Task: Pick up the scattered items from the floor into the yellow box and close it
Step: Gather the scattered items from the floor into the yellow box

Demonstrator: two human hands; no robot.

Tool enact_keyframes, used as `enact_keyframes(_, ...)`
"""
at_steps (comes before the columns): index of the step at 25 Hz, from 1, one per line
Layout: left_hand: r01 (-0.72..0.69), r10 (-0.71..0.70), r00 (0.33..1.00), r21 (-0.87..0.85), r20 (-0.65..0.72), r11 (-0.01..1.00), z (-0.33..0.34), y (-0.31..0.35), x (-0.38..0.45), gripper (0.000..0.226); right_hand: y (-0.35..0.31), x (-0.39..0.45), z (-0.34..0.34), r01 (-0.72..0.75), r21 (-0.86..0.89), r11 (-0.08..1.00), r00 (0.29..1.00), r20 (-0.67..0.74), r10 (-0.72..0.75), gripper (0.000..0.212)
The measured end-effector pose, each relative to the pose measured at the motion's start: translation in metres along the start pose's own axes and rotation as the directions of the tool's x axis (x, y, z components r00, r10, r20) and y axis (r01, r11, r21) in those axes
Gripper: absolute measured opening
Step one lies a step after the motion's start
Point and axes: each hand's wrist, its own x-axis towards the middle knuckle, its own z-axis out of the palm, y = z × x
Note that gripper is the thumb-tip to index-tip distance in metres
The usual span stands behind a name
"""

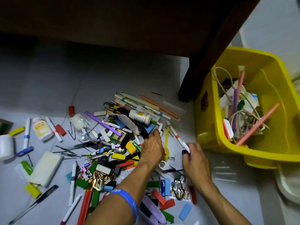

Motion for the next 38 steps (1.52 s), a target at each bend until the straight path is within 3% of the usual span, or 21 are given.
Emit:
enact_keyframes(3, 0.072, -0.063, 0.996, -0.158, 0.059, 0.985, -0.003, -0.006, -0.016, 0.047, -0.014, 0.048, 0.004, -0.072, -0.017, 0.997, 0.994, 0.085, 0.074, 0.025)
enact_keyframes(7, 0.28, -0.238, 0.96, -0.434, 0.149, 0.856, -0.017, -0.019, -0.036, 0.01, -0.021, 0.051, 0.024, -0.174, -0.089, 0.981, 0.958, 0.214, 0.19, 0.018)
enact_keyframes(9, 0.313, -0.278, 0.95, -0.498, 0.145, 0.809, -0.023, -0.03, -0.044, 0.013, -0.026, 0.038, 0.029, -0.246, -0.077, 0.966, 0.927, 0.274, 0.258, 0.017)
enact_keyframes(12, 0.329, -0.291, 0.942, -0.627, 0.167, 0.706, -0.035, -0.037, -0.063, 0.024, -0.031, 0.008, 0.027, -0.385, 0.102, 0.917, 0.892, 0.298, 0.34, 0.022)
enact_keyframes(15, 0.342, -0.232, 0.94, -0.708, 0.252, 0.617, -0.05, -0.041, -0.091, 0.031, -0.047, -0.024, 0.021, -0.377, 0.297, 0.877, 0.905, 0.321, 0.28, 0.014)
enact_keyframes(17, 0.328, -0.183, 0.944, -0.725, 0.274, 0.606, -0.056, -0.045, -0.11, 0.02, -0.064, -0.038, 0.014, -0.366, 0.407, 0.837, 0.914, 0.328, 0.24, 0.01)
enact_keyframes(18, 0.312, -0.16, 0.949, -0.749, 0.271, 0.584, -0.06, -0.047, -0.119, 0.011, -0.074, -0.042, 0.01, -0.429, 0.51, 0.745, 0.885, 0.401, 0.236, 0.01)
enact_keyframes(21, 0.261, -0.06, 0.963, -0.856, 0.263, 0.446, -0.072, -0.051, -0.136, 0.018, -0.102, -0.048, 0.0, -0.637, 0.718, 0.281, 0.757, 0.652, 0.049, 0.024)
enact_keyframes(24, 0.217, -0.02, 0.974, -0.896, 0.227, 0.388, -0.086, -0.054, -0.147, 0.015, -0.116, -0.051, -0.013, -0.548, 0.816, 0.183, 0.815, 0.57, -0.105, 0.031)
enact_keyframes(26, 0.182, -0.019, 0.98, -0.863, 0.196, 0.471, -0.092, -0.056, -0.149, 0.021, -0.124, -0.05, -0.023, -0.459, 0.862, 0.216, 0.869, 0.486, -0.09, 0.026)
enact_keyframes(28, 0.129, -0.007, 0.987, -0.749, 0.164, 0.65, -0.091, -0.058, -0.15, 0.02, -0.133, -0.048, -0.029, -0.411, 0.848, 0.334, 0.897, 0.442, -0.02, 0.014)
enact_keyframes(29, 0.105, -0.004, 0.99, -0.716, 0.142, 0.69, -0.092, -0.058, -0.151, 0.021, -0.138, -0.048, -0.031, -0.398, 0.829, 0.393, 0.904, 0.426, 0.016, 0.012)
enact_keyframes(31, 0.132, -0.084, 0.991, -0.762, 0.102, 0.634, -0.092, -0.057, -0.152, 0.02, -0.144, -0.046, -0.034, -0.353, 0.816, 0.459, 0.933, 0.345, 0.103, 0.02)
enact_keyframes(33, 0.237, -0.282, 0.955, -0.81, 0.092, 0.537, -0.092, -0.062, -0.151, 0.019, -0.146, -0.039, -0.039, -0.295, 0.817, 0.496, 0.95, 0.195, 0.244, 0.031)
enact_keyframes(34, 0.278, -0.377, 0.924, -0.792, 0.065, 0.544, -0.094, -0.066, -0.15, 0.017, -0.144, -0.032, -0.044, -0.272, 0.804, 0.528, 0.946, 0.124, 0.299, 0.036)
enact_keyframes(36, 0.279, -0.475, 0.88, -0.791, -0.017, 0.545, -0.1, -0.074, -0.147, 0.013, -0.143, -0.019, -0.053, -0.239, 0.768, 0.595, 0.956, 0.077, 0.285, 0.043)
enact_keyframes(38, 0.19, -0.423, 0.906, -0.872, -0.022, 0.452, -0.115, -0.069, -0.134, 0.012, -0.15, -0.006, -0.055, -0.244, 0.74, 0.627, 0.969, 0.167, 0.179, 0.047)
